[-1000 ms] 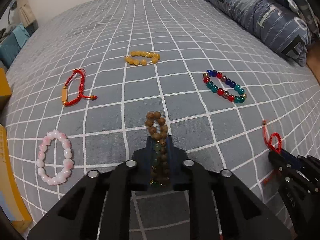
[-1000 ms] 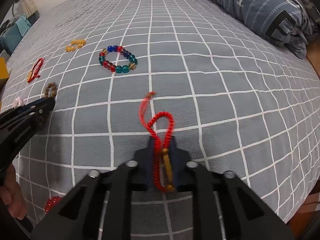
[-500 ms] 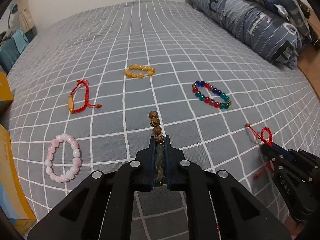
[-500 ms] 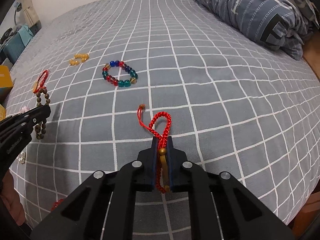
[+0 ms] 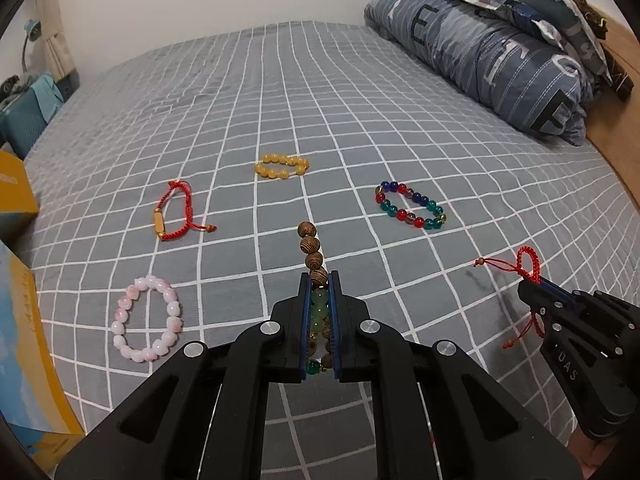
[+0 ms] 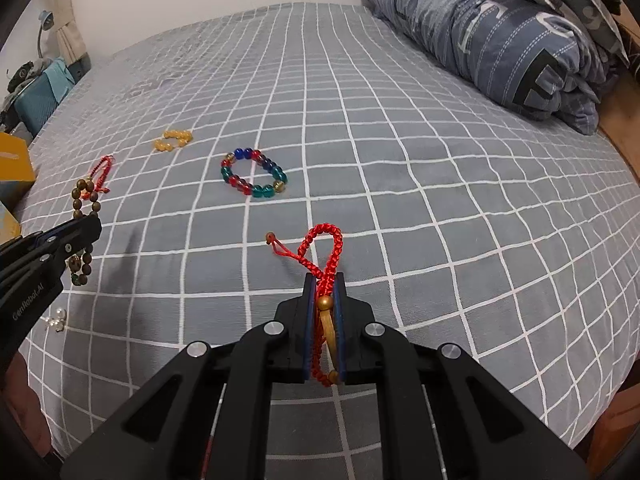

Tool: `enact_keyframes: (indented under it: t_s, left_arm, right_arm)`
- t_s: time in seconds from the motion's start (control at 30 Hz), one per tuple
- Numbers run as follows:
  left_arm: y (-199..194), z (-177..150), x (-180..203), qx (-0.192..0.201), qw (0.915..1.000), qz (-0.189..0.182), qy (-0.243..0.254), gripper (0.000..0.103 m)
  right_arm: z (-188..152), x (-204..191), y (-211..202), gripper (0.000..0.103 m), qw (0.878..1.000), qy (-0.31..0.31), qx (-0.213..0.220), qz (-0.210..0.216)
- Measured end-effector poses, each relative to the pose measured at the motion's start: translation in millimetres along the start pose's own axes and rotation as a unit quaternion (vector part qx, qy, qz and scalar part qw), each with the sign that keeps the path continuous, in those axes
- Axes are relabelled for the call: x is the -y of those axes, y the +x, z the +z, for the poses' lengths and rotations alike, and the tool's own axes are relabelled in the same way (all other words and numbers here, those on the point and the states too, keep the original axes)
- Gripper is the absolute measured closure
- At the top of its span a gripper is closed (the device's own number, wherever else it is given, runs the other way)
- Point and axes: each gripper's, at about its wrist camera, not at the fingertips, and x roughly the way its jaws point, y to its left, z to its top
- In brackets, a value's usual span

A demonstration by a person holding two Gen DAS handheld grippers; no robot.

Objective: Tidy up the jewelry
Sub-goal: 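Lift both held bracelets and carry them toward the white box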

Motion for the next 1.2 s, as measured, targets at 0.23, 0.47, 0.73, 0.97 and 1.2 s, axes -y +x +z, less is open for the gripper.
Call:
enact_keyframes:
  t_s: [0.23,0.47,0.73,0.97,1.2]
  left_arm:
    - [-18,-3,-4,0.018,0.9998,0.006,-0.002,0.095]
    - [-37,-6,-9,0.033,0.9993,0.011,-0.009,0.095]
    - [-61,-7,-21,0.053,0.9979,0.028,-0.026,0.095]
    - [-82,-9,-32,0.06,0.9966,0.043,-0.037,0.095]
    - [-105,-11,-47,0.061,0.9954,0.056,-0.049,0.095]
  right_arm:
    - [-2,-4,-15,0.095,1.0,-0.004,0.018,0.0]
    - [-3,-9,-30,0.095,0.999,-0.008,0.04,-0.004]
    - [-4,-15,-50,0.095,0.998,-0.014,0.062,-0.006]
    - [-4,-23,-69,0.095,0.997,-0.017,0.075,-0.007]
    - [1,-31,-81,0.095,0.997,-0.01,0.07,0.0]
